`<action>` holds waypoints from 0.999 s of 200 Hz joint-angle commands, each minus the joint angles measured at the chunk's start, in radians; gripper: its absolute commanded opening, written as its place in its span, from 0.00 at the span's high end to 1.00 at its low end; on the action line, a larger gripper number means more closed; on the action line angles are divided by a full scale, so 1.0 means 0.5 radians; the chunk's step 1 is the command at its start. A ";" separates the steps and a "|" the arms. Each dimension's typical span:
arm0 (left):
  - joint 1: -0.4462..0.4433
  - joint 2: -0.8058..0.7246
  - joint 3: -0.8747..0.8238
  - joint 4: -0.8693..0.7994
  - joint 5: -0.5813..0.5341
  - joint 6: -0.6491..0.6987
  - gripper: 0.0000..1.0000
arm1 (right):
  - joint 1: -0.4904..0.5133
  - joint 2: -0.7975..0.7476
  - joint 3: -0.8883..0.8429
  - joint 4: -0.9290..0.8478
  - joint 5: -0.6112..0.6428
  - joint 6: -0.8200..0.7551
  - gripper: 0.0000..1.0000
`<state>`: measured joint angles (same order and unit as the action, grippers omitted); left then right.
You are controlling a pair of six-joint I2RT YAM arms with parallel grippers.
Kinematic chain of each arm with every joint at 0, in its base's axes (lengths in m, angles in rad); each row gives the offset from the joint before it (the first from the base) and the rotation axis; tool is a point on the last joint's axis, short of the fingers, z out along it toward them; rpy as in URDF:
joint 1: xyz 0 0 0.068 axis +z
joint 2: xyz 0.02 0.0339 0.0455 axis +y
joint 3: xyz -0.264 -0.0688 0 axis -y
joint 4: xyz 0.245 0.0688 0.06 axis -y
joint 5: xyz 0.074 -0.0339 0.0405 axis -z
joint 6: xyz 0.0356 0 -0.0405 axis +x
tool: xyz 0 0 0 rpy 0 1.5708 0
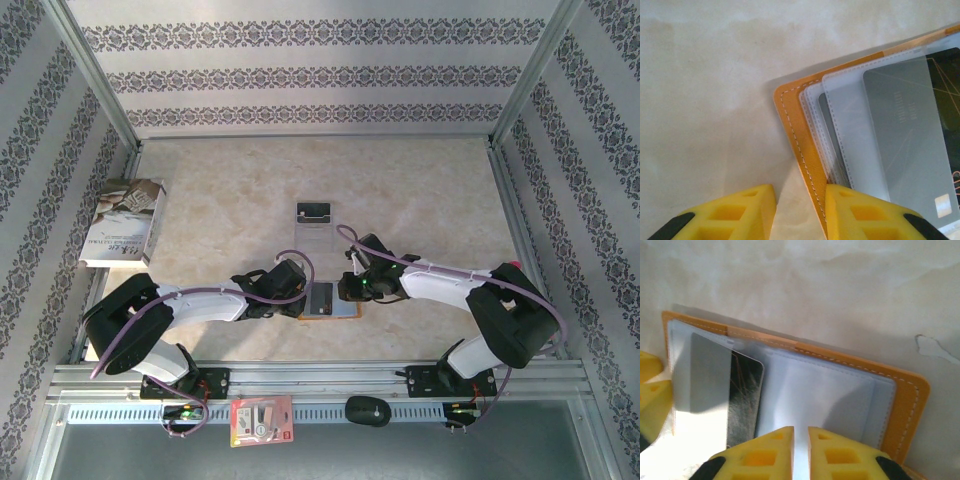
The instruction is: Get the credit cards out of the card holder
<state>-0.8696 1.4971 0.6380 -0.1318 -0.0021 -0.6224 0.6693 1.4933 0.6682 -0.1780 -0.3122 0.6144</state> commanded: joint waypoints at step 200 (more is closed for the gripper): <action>-0.022 0.105 -0.108 -0.123 0.116 -0.038 0.67 | -0.010 0.023 0.066 0.163 -0.171 -0.002 0.71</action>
<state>-0.8696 1.4967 0.6369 -0.1299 -0.0032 -0.6228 0.6693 1.5307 0.6910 -0.0780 -0.4301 0.6037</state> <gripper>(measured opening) 0.331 0.290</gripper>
